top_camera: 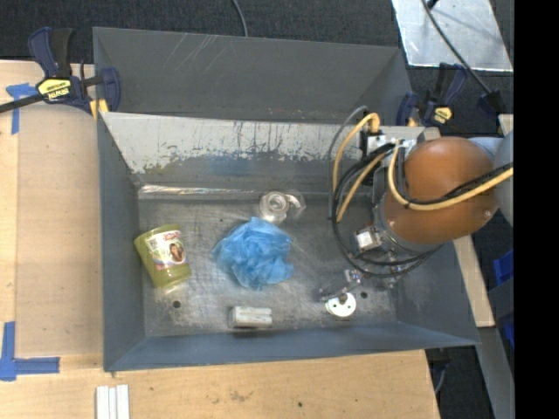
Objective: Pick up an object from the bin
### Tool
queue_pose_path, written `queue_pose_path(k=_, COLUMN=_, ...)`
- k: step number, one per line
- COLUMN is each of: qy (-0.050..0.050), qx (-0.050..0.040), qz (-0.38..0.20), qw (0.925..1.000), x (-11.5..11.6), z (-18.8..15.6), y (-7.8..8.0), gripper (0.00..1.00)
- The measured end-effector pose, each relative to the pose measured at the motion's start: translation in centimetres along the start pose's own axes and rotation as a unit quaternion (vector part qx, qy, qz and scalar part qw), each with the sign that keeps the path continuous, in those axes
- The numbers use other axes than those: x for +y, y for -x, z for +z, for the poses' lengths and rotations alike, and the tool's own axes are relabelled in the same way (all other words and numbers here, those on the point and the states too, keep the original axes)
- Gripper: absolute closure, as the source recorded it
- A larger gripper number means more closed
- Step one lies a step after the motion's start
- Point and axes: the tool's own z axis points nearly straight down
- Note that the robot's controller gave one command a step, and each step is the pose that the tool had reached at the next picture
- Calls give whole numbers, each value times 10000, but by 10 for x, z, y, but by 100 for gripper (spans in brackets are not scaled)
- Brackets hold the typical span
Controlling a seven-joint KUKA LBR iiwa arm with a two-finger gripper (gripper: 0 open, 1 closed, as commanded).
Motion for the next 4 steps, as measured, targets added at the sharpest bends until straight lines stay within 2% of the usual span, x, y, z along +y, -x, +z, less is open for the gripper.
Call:
queue_pose_path(k=1, qy=8, qx=22, qz=-177, qw=9998, x=-7, z=-1, y=-23, gripper=0)
queue_pose_path(k=2, qy=43, qx=-22, qz=-1156, qw=9933, x=11, z=-41, y=-7, gripper=0)
queue_pose_path(k=3, qy=-13, qx=6, qz=-1254, qw=9921, x=-2, z=-71, y=-33, gripper=0)
queue_pose_path(k=4, qy=7, qx=-1, qz=-883, qw=9961, x=1, z=-84, y=-60, gripper=0)
